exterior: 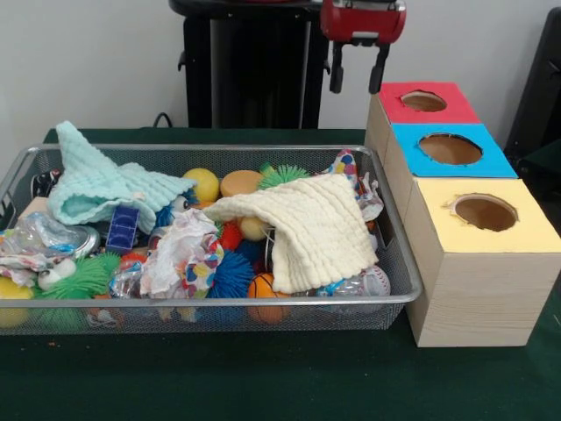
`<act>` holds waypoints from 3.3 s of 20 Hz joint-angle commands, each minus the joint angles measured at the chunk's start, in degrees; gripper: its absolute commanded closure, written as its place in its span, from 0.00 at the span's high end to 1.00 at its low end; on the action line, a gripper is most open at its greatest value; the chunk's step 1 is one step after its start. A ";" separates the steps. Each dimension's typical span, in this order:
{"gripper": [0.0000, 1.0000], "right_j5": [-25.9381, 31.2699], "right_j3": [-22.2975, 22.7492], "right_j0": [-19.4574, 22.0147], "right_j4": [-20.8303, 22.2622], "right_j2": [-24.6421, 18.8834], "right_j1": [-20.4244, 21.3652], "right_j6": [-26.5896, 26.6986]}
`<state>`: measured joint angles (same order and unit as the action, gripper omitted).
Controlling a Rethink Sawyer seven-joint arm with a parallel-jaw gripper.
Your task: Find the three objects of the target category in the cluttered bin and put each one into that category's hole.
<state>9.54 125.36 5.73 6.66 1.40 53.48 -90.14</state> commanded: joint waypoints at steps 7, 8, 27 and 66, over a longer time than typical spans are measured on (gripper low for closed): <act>1.00 6.18 -9.80 5.07 -1.57 -3.29 -5.51 -5.76; 1.00 6.14 -10.14 5.25 -1.57 -3.38 -5.65 -5.76; 1.00 13.31 -22.04 4.88 -3.34 -1.88 -10.43 -6.24; 1.00 26.91 -51.27 15.60 0.47 -7.20 -30.77 2.80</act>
<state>27.00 81.66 21.28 5.49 0.49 28.05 -90.14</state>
